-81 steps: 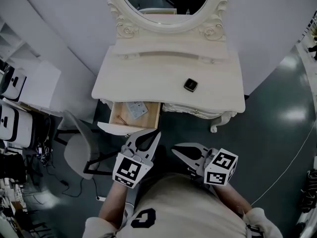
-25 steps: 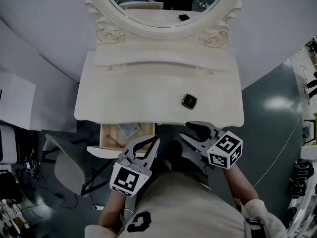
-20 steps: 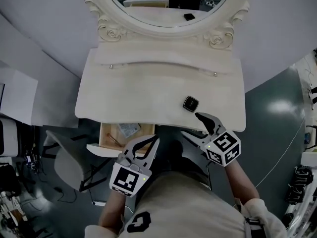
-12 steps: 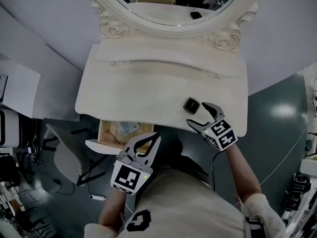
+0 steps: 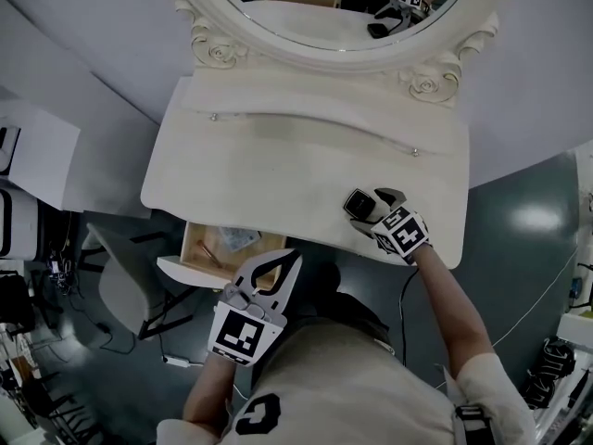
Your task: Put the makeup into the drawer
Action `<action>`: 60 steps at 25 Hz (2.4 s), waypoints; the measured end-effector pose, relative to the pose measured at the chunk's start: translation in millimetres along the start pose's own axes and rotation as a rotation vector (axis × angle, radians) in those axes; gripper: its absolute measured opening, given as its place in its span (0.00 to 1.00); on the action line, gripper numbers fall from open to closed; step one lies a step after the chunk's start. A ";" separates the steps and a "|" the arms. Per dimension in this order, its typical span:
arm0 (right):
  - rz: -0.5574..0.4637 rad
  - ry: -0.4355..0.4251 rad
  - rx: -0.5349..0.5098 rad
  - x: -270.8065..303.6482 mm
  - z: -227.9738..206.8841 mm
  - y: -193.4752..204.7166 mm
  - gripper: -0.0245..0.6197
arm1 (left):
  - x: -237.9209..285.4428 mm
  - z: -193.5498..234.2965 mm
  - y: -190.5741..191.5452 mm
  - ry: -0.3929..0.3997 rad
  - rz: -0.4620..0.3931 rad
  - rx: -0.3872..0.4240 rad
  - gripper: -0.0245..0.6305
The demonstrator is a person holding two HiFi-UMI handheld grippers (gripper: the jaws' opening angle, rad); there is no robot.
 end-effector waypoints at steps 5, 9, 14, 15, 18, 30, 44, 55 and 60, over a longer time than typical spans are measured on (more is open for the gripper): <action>0.036 0.013 -0.011 17.3 -7.0 6.9 0.61 | 1.3 1.2 1.1 -0.011 0.011 0.009 0.12; 0.042 0.024 -0.023 22.2 -7.8 9.9 0.61 | -2.0 5.9 1.3 -0.023 0.010 0.001 0.12; 0.016 0.035 -0.023 22.9 -7.2 11.0 0.61 | -9.8 11.8 7.6 -0.029 0.008 -0.015 0.12; 0.015 0.037 -0.024 23.1 -6.4 11.0 0.61 | -11.5 12.4 8.6 -0.029 0.007 -0.020 0.12; 0.015 0.041 -0.028 23.5 -4.8 11.3 0.61 | -15.6 15.0 10.4 -0.028 0.003 -0.017 0.12; 0.037 0.066 0.011 23.4 -0.5 12.3 0.57 | -43.2 27.3 17.4 -0.063 -0.029 -0.026 0.12; 0.046 0.143 0.048 15.0 14.8 4.4 0.56 | -80.1 40.7 28.1 -0.112 -0.067 -0.048 0.12; -0.036 0.135 0.038 2.0 68.5 -21.7 0.56 | -119.5 41.5 38.8 -0.134 -0.097 -0.043 0.12; -0.049 0.138 0.009 -1.8 101.7 -28.6 0.56 | -141.7 39.0 47.3 -0.127 -0.110 -0.035 0.12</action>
Point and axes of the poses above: the fingertips, and each gripper's own axes: x forward along the fingers, z to its left, y out of its underside, the point moved 6 cm from there along -x, backward along the fingers, and after that the axes turned 3 degrees about -y, right-handed, at the moved point
